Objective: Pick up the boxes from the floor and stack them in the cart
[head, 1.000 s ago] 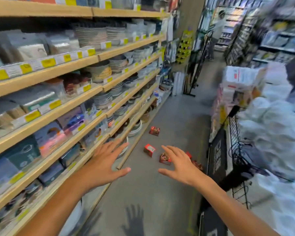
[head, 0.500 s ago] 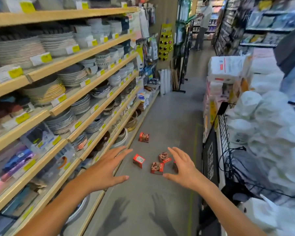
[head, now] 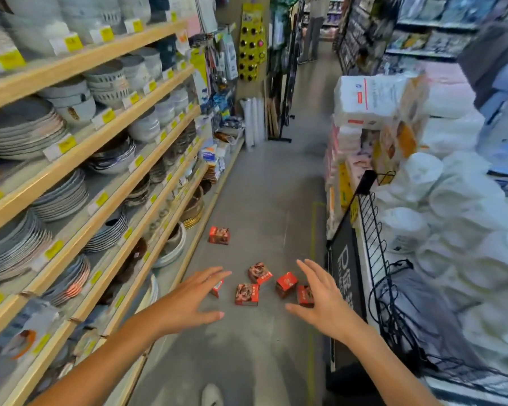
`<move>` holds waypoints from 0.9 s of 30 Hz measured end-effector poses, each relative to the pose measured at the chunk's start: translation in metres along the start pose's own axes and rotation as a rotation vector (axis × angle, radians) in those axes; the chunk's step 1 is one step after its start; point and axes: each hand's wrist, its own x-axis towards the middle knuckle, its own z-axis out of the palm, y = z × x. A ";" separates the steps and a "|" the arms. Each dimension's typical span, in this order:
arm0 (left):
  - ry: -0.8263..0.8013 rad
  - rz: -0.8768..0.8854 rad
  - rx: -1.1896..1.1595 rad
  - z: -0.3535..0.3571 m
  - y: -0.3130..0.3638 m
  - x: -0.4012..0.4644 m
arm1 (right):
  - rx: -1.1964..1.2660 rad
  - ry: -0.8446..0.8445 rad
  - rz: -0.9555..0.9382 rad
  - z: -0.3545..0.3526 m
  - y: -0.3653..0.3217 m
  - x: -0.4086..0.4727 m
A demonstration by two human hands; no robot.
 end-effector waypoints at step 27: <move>-0.057 -0.360 -0.186 0.030 -0.248 0.342 | 0.097 -0.327 0.199 0.089 0.160 0.384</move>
